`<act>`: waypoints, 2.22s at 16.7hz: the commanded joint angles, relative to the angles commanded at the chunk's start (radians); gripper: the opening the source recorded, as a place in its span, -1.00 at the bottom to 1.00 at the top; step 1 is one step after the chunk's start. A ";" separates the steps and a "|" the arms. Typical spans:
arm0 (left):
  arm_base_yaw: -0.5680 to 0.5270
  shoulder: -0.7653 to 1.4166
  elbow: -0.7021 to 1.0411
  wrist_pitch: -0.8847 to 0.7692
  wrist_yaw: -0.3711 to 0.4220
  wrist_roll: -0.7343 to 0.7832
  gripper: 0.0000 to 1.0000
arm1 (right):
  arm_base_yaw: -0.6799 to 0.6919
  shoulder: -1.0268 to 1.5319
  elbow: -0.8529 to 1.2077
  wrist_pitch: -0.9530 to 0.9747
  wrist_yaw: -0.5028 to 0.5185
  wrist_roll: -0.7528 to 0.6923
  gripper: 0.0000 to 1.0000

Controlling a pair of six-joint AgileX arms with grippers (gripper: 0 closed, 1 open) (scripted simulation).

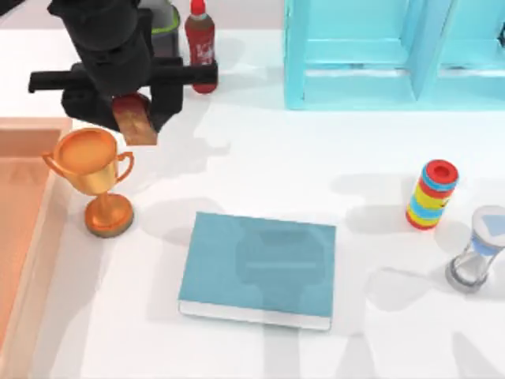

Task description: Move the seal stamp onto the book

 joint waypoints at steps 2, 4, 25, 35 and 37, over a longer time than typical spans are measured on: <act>-0.108 0.048 -0.001 0.056 0.001 -0.112 -1.00 | 0.000 0.000 0.000 0.000 0.000 0.000 1.00; -0.206 0.096 -0.023 0.090 0.010 -0.209 -1.00 | 0.000 0.000 0.000 0.000 0.000 0.000 1.00; -0.353 0.160 -0.082 0.068 0.038 -0.340 -0.40 | 0.000 0.000 0.000 0.000 0.000 0.000 1.00; -0.353 0.160 -0.082 0.068 0.038 -0.340 1.00 | 0.000 0.000 0.000 0.000 0.000 0.000 1.00; -0.353 0.160 -0.082 0.068 0.038 -0.340 1.00 | 0.000 0.000 0.000 0.000 0.000 0.000 1.00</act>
